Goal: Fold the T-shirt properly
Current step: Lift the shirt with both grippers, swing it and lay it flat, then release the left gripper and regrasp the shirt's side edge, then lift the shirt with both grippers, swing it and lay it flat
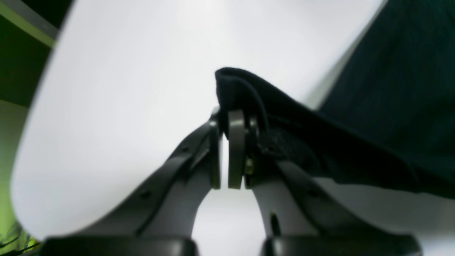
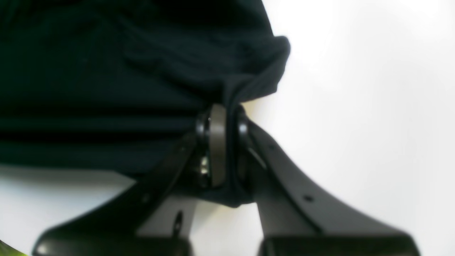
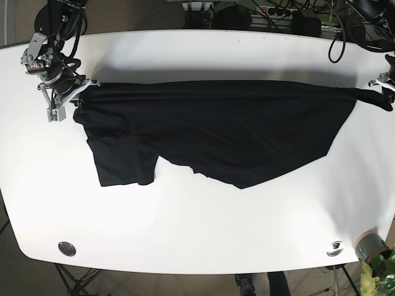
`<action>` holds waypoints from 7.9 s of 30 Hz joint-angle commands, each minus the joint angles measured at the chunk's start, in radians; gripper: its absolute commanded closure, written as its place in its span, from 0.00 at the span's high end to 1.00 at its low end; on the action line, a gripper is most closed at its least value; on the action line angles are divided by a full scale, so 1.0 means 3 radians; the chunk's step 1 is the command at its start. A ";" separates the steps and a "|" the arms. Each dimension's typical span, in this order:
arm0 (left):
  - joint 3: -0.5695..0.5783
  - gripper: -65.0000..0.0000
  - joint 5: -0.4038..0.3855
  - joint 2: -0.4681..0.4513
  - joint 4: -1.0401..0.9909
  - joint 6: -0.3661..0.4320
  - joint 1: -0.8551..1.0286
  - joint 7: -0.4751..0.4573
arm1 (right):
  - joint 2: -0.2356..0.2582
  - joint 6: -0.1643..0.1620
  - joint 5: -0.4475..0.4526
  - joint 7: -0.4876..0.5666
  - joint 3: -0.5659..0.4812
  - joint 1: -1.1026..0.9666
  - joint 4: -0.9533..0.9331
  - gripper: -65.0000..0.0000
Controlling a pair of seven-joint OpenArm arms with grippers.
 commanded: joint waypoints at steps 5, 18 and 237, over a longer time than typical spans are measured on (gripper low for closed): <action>-0.0016 0.04 -0.0049 -0.0104 0.0075 0.0046 0.0086 -0.0100 | 0.0008 0.0061 -0.0049 0.0064 0.0006 -0.0046 0.0067 0.03; 0.0040 0.58 -0.0064 -0.0099 0.0351 0.0046 -0.0267 0.0427 | -0.0023 0.0077 -0.0069 0.0064 -0.0004 -0.0020 0.0067 0.03; -0.0021 0.00 -0.0939 -0.0079 0.0694 0.0657 -0.0057 0.0335 | -0.0381 0.0082 -0.0617 0.0181 0.0031 0.0312 0.0405 0.03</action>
